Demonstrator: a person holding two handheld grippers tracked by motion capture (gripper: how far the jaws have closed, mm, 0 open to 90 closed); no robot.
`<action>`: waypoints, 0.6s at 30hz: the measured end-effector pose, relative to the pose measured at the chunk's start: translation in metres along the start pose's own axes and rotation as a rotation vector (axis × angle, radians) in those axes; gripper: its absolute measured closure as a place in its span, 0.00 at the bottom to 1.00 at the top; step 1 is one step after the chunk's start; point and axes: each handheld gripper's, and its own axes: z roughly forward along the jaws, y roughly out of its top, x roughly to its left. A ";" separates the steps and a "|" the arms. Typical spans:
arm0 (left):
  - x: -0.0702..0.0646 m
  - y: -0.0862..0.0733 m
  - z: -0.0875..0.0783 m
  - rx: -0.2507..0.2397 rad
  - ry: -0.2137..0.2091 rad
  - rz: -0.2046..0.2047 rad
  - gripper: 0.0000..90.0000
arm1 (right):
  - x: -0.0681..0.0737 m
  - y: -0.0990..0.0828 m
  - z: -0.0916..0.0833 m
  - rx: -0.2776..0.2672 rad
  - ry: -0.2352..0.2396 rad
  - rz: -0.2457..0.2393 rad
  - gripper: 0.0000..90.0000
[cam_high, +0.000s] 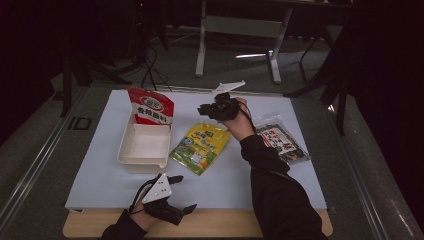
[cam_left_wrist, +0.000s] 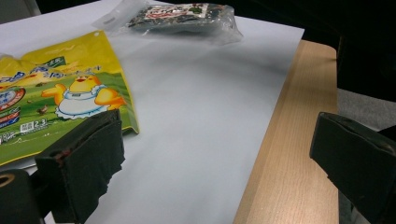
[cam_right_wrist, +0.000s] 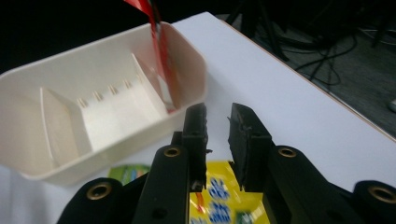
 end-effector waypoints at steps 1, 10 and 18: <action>0.000 0.001 0.000 0.000 0.001 0.007 0.04 | -0.002 -0.003 -0.005 -0.003 -0.007 0.003 0.85; -0.001 0.000 0.001 -0.011 -0.005 -0.006 0.04 | -0.032 -0.035 -0.061 0.004 -0.102 0.042 0.84; 0.001 0.000 0.001 -0.012 -0.001 -0.015 0.04 | -0.068 -0.082 -0.104 0.029 -0.189 0.140 0.84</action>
